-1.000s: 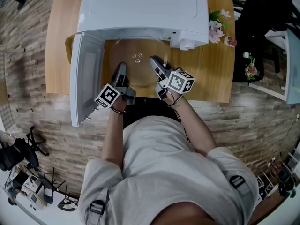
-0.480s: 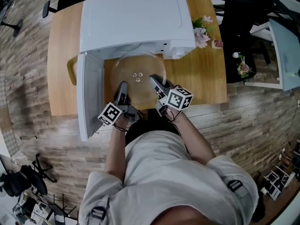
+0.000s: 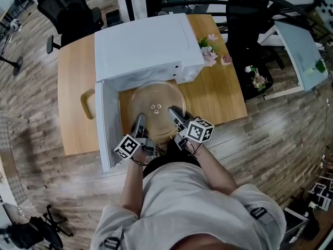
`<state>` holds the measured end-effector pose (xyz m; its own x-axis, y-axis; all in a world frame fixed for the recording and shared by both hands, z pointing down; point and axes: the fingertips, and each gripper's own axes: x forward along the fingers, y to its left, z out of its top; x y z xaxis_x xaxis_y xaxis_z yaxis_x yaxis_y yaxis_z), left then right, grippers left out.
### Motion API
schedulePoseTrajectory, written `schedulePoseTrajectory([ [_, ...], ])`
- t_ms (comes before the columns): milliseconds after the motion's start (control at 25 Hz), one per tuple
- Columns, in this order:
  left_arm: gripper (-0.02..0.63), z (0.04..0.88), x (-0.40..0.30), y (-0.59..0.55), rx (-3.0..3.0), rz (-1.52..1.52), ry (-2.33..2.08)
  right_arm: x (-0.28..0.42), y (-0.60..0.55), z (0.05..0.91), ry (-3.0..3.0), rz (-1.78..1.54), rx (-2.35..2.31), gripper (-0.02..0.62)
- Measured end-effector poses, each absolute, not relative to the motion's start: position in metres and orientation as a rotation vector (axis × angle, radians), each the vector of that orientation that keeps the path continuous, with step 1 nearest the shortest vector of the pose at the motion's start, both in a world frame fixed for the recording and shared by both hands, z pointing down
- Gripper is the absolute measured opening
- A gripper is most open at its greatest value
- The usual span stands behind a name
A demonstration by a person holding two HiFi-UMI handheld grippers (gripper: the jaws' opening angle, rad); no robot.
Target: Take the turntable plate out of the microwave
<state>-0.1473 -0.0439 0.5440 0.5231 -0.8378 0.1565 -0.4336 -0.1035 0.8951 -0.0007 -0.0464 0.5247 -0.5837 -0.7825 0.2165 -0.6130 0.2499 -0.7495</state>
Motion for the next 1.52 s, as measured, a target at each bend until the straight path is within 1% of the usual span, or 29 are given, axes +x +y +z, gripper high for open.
schedulePoseTrajectory([
  [640,0.114,0.498,-0.127,-0.014,1.887,-0.450,-0.920,0.019,0.007,0.476,2.244,-1.048,-1.425,0.118],
  [1040,0.114,0.470,-0.119,-0.014,1.913,-0.468,-0.974,0.028,0.003,0.452,2.273,-1.039,-1.358,0.118],
  [1520,0.114,0.406,-0.100,-0.020,2.000,-0.537,-1.001,0.048,-0.005,0.394,2.297,-0.937,-1.285,0.120],
])
